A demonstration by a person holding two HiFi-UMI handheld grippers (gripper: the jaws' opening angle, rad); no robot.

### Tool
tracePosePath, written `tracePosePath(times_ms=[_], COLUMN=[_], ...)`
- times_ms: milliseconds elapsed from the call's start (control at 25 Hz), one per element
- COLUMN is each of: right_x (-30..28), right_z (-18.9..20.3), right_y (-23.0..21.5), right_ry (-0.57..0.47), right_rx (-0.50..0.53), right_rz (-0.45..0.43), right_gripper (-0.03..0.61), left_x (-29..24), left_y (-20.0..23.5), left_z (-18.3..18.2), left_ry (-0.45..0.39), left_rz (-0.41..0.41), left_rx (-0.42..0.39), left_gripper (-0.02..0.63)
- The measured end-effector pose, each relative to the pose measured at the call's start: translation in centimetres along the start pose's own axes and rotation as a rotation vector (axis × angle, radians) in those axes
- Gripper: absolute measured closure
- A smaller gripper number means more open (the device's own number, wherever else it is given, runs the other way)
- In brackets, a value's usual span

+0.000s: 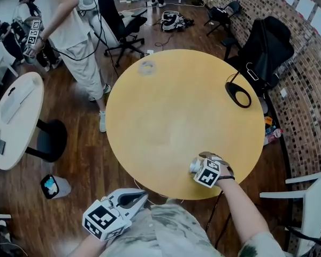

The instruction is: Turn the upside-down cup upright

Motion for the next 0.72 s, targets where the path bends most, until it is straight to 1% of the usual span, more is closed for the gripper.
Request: tracePosePath(times_ms=[80, 120, 160, 240, 320, 400, 480, 640, 720], right_x=[-1.0, -1.2, -1.2, -0.6, 0.2, 0.7, 1.0, 1.8, 2.0], right_z=[-0.9, -1.1, -1.2, -1.2, -1.2, -0.9, -0.3, 1.0, 1.7], right_y=[0.2, 0.2, 0.2, 0.3, 0.2, -0.2, -0.7, -1.1, -0.8], right_ry=[0.043, 0.053, 0.054, 0.034, -0.012, -0.080, -0.171, -0.395, -0.500], right_rx=[0.028, 0.038, 0.045, 0.044, 0.016, -0.037, -0.096, -0.257, -0.321], right_rz=[-0.008, -0.008, -0.007, -0.006, 0.007, 0.043, 0.094, 0.175, 0.209], right_gripper=[0.205, 0.234, 0.234, 0.241, 0.244, 0.245, 0.247, 0.249, 0.249], left_x=[0.6, 0.8, 1.0, 1.4, 1.8, 2.0, 1.8, 1.3, 1.2], left_y=[0.4, 0.4, 0.4, 0.2, 0.4, 0.6, 0.6, 0.4, 0.3], left_z=[0.2, 0.3, 0.3, 0.3, 0.4, 0.9, 1.4, 1.5, 1.3], left_ry=[-0.004, -0.006, -0.007, -0.007, -0.007, -0.009, -0.009, 0.008, 0.023], left_rz=[-0.006, -0.012, -0.017, -0.026, -0.030, -0.031, -0.029, -0.010, 0.002], left_rx=[0.005, 0.007, 0.010, 0.016, 0.020, 0.023, 0.022, 0.004, -0.005], left_gripper=[0.607, 0.607, 0.607, 0.607, 0.607, 0.607, 0.607, 0.607, 0.607])
Point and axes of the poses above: the fingertips, and each gripper's own axes: x backward along the fingers, y to its left, z out of its underside, the point moved 10 cm from there along x, backward along the fingers, and after that the axes turned 2 degrees about y, right-handed, at the moved point
